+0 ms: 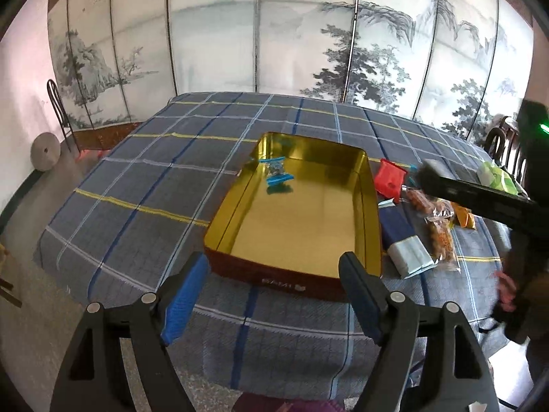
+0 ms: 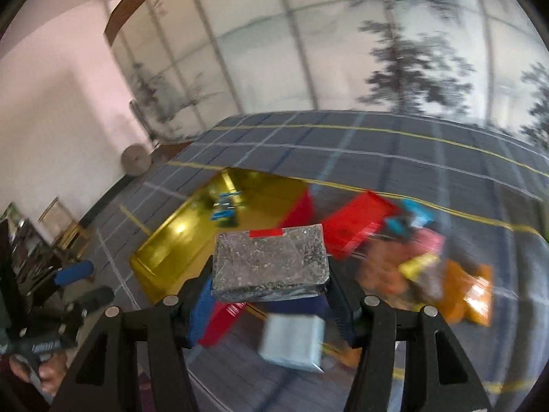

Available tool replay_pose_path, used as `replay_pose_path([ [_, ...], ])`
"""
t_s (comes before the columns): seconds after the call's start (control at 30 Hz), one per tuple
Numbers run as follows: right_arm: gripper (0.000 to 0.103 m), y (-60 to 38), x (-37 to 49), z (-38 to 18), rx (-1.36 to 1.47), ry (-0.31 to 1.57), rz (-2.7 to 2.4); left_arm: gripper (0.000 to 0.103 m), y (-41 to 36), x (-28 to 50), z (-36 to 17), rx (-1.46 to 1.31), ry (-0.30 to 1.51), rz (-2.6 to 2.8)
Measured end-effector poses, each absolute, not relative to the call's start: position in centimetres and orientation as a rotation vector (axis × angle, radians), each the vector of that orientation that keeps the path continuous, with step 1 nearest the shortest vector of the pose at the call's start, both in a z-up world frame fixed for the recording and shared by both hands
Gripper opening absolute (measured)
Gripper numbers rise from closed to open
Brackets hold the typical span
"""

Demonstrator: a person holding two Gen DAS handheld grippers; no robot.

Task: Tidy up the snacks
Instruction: 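Carry the grey packet into the gold tin and open the right tool, then grasp the navy-and-white rectangular packet with the right tool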

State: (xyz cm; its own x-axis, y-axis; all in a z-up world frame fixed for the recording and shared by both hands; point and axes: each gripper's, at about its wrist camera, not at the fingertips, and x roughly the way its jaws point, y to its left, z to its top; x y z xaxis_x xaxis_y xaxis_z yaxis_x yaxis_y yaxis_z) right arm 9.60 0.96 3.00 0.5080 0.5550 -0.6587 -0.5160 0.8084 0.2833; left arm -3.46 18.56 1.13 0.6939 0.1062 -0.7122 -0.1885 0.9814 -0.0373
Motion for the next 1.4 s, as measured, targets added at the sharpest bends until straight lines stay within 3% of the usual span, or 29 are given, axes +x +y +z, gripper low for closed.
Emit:
replay_pose_path([
  [0.7, 0.063, 13.9, 19.5, -1.0, -0.180, 0.934, 0.696, 0.076, 21.8, -3.6, -1.7, -0.191, 0.872, 0.142],
  [0.97, 0.065, 7.4, 15.7, 2.4, -0.063, 0.847, 0.693, 0.077, 21.0, -4.0, -1.0, -0.184, 0.845, 0.104],
  [1.2, 0.065, 1.2, 9.4, -1.1, -0.105, 0.967, 0.592, 0.079, 19.2, -3.7, -1.0, -0.163, 0.849, 0.047],
  [1.4, 0.065, 1.5, 10.0, -2.7, -0.102, 0.998, 0.566, 0.079, 18.2, -4.0, -0.9, -0.138, 0.852, 0.027],
])
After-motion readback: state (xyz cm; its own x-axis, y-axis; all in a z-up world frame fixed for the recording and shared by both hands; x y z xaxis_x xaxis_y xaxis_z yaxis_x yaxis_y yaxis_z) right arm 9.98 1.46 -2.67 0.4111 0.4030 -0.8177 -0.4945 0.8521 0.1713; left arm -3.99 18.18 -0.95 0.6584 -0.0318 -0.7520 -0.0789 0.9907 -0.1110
